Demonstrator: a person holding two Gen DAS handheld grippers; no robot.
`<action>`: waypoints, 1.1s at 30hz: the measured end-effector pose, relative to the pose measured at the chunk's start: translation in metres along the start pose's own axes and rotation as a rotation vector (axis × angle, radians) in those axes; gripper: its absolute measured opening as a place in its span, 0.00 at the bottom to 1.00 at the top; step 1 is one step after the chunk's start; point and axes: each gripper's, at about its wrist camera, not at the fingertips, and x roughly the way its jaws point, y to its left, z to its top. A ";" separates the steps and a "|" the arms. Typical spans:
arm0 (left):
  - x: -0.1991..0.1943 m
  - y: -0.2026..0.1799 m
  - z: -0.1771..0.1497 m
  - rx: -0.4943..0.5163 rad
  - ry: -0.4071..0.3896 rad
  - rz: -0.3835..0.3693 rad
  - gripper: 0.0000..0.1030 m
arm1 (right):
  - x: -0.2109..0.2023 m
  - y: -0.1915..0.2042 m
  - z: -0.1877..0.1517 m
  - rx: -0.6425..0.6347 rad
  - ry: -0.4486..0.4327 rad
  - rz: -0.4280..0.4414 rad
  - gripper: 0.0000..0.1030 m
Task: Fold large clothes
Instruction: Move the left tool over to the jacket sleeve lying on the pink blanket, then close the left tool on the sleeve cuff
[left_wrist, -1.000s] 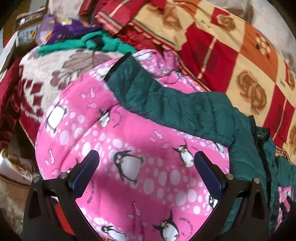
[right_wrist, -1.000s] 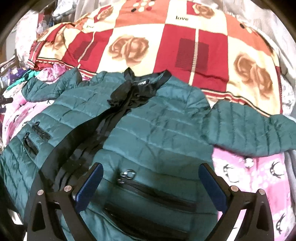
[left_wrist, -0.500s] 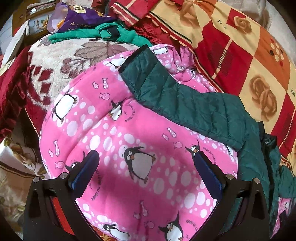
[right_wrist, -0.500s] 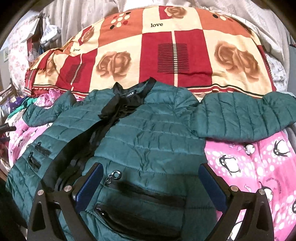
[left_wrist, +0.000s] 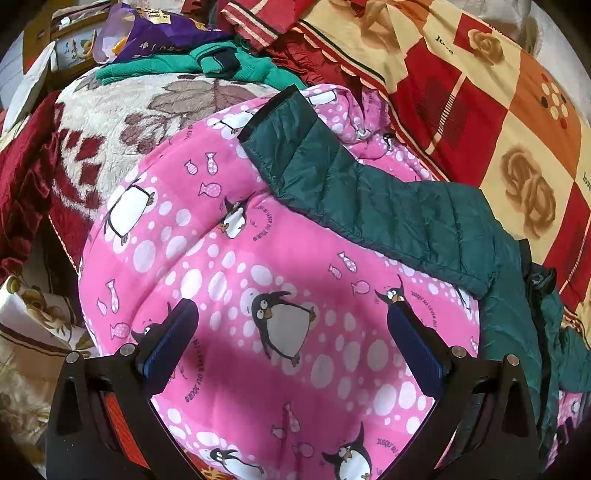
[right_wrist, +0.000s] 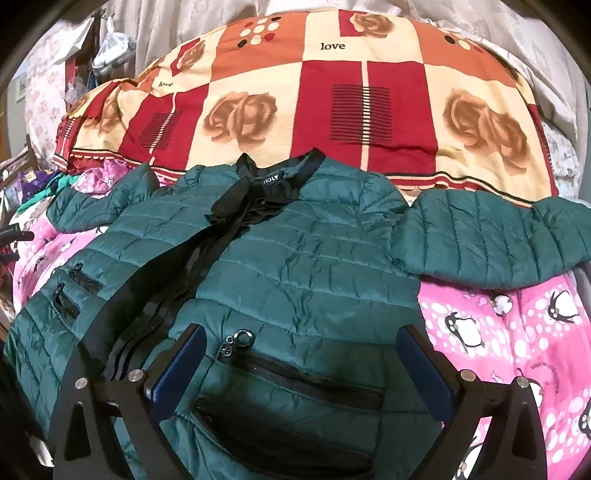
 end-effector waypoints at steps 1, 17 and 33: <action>0.000 0.000 0.000 0.002 0.001 0.001 1.00 | 0.000 0.000 0.000 -0.001 0.001 0.000 0.99; 0.005 -0.013 -0.004 0.031 -0.019 0.007 1.00 | -0.005 0.005 0.001 -0.025 -0.019 0.002 0.99; 0.027 -0.017 -0.001 -0.014 -0.034 -0.054 1.00 | -0.005 0.007 -0.001 -0.024 -0.011 0.001 0.99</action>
